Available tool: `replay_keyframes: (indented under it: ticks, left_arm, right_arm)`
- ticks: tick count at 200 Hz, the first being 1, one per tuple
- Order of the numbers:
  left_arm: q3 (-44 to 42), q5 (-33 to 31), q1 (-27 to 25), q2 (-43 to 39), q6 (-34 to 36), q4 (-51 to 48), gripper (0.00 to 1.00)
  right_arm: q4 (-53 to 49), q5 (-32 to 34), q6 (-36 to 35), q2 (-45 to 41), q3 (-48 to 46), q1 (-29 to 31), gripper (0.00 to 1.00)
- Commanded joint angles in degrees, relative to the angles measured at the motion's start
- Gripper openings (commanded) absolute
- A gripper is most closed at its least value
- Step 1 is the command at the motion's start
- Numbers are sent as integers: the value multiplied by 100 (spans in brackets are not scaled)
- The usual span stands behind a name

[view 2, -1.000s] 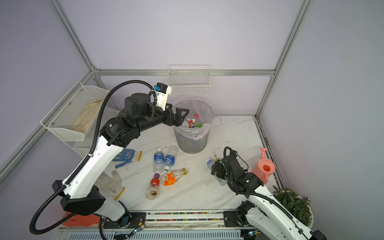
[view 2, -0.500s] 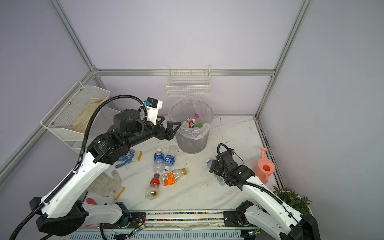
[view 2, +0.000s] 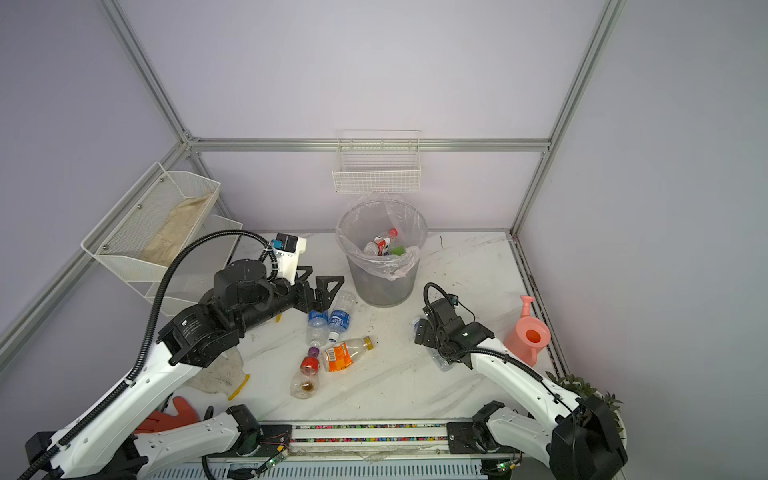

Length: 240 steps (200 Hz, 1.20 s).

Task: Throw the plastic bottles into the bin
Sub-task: 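Close the right gripper around the clear blue-cap water bottle while the left gripper draws back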

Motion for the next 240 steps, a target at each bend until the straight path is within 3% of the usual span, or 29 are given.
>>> replay_keyframes:
  ticks: [1,87,129,162,240]
  left_arm:
    - [-474,-130,-35,-358,-217,193,100]
    - [-1454,-317,-35,-1238,-604,6,100]
    - [-1720,-425,-34,-1482,-738,2,100]
    - [-1739,-482,-34,-1573,-748,-72,100]
    - [-1915,-558,-34,-1768,-816,-126,100]
  right_arm:
    - [101,163,-80,175,22,60,95]
    - [241,541,19,1120,161,570,93]
    - [303,650,264,1861,388,1439,89]
    - [343,729,376,2362,516,1679,87]
    - [244,768,469,2206,575,1791,61]
